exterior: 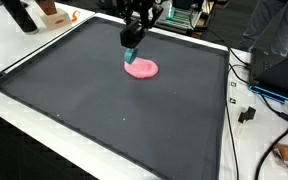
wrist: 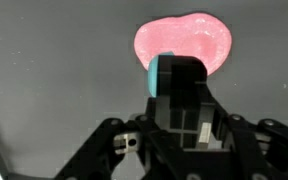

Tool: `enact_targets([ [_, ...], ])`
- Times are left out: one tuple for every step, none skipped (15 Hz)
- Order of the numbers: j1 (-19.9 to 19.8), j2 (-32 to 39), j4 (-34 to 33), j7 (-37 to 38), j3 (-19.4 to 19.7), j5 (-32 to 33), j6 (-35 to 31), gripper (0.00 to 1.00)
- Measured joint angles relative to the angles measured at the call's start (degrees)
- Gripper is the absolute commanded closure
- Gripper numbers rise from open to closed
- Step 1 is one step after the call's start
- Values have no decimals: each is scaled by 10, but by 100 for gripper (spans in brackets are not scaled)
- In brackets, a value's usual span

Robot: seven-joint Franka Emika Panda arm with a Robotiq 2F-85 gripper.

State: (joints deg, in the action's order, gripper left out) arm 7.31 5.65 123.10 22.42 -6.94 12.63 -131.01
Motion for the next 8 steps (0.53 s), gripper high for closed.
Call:
enact_targets([
  [-7, -4, 12, -40, 2, -40, -21, 74],
  [-14, -7, 22, -83, 4, -85, -38, 74],
  [-20, -9, 31, -126, 4, -129, -50, 74],
  [-25, -11, 37, -171, 5, -175, -57, 74],
  [-29, -11, 42, -213, 5, -219, -60, 74],
  [-33, -12, 46, -252, 5, -258, -61, 74],
  [-37, -11, 51, -290, 5, -296, -61, 74],
  [-40, -11, 54, -322, 5, -329, -61, 74],
])
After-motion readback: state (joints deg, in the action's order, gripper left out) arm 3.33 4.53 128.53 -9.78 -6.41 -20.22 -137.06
